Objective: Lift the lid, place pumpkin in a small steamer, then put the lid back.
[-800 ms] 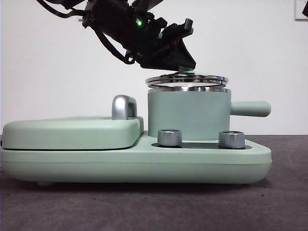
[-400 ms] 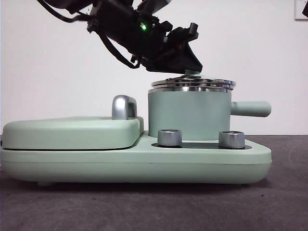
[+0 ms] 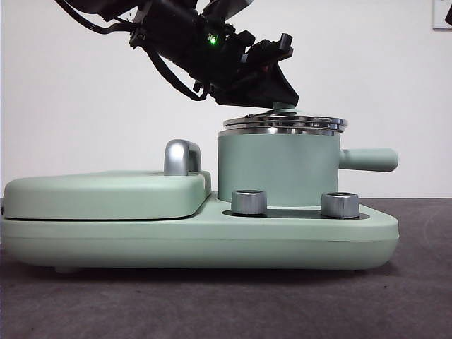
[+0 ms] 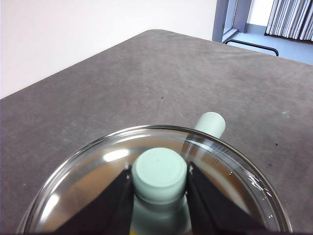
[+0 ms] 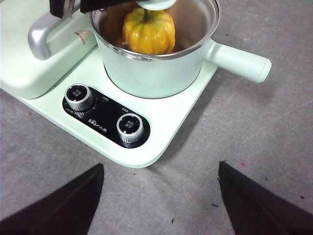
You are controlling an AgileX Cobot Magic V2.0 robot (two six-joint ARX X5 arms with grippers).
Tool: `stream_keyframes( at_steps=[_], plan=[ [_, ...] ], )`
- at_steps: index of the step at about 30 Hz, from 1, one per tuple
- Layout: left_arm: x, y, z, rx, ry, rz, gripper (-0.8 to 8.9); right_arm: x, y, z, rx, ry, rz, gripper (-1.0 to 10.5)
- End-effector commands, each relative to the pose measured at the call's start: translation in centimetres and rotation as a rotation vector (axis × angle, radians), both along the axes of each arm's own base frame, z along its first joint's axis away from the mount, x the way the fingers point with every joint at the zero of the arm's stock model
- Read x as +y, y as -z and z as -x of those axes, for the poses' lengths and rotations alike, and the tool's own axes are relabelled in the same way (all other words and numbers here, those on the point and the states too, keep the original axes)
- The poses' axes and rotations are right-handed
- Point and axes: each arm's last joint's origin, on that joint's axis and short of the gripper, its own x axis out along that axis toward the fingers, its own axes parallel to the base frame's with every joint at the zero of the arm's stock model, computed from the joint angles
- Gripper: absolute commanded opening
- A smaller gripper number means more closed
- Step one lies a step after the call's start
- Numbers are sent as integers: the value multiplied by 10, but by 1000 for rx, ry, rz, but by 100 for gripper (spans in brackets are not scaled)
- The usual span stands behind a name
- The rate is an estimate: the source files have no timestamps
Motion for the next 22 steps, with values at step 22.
stream_keyframes(
  at_steps=[22],
  plan=[
    [-2,-11,-3,-19,-55,40,9,1,-2,-1,-8,1,-3,360]
  ],
)
